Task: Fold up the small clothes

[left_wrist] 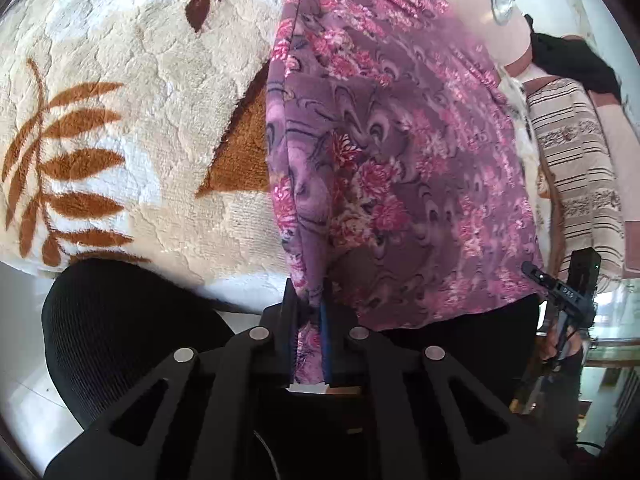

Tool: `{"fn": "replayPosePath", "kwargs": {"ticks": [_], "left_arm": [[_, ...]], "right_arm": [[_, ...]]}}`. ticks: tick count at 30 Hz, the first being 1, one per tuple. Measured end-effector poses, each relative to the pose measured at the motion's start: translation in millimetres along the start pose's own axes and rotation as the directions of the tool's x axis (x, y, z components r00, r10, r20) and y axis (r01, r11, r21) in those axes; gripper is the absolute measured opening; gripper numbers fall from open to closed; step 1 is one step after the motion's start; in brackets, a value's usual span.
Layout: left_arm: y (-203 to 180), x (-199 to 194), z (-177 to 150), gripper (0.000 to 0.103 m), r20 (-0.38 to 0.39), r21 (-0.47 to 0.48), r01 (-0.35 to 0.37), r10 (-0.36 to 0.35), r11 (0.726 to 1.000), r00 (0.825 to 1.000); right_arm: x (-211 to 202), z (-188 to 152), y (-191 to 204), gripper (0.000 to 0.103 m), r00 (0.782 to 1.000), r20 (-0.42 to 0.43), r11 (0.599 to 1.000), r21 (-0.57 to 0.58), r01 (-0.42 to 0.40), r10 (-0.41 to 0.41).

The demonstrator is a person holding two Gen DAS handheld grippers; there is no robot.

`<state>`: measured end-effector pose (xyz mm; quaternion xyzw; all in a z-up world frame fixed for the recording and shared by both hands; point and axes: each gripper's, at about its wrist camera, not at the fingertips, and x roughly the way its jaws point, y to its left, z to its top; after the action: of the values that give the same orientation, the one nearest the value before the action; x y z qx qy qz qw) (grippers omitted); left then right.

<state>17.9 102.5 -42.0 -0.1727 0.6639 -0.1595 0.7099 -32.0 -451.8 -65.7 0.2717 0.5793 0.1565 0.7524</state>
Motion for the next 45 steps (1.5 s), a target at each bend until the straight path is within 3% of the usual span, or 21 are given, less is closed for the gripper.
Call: {"fn": "replayPosePath", "kwargs": {"ticks": [6,14,18,29,38,45], "left_arm": [[-5,-25,7,0.006,0.041,-0.006,0.128,-0.128,0.992,0.991],[-21,-43,37,0.006,0.125,-0.018,0.271,-0.267,0.962,0.956],[-18,-49,50,0.006,0.145,-0.033,0.295,-0.288,0.955,0.947],[-4,-62,100,0.006,0.225,-0.091,0.336,-0.31,0.937,0.924],[5,-60,166,0.006,0.288,-0.139,0.369,-0.319,0.919,0.903],[14,-49,235,0.006,0.341,-0.19,0.378,-0.301,0.906,0.891]], "right_arm": [[-9,6,23,0.008,0.994,0.082,0.996,-0.048,-0.072,0.075],[-15,21,42,0.007,0.952,0.227,0.976,0.032,-0.217,0.204],[-14,34,46,0.007,0.931,0.277,0.962,0.065,-0.264,0.237],[-7,84,50,0.007,0.906,0.332,0.949,0.083,-0.305,0.262],[19,155,57,0.007,0.881,0.381,0.93,0.118,-0.347,0.28],[38,217,51,0.007,0.865,0.429,0.92,0.162,-0.358,0.261]]}}
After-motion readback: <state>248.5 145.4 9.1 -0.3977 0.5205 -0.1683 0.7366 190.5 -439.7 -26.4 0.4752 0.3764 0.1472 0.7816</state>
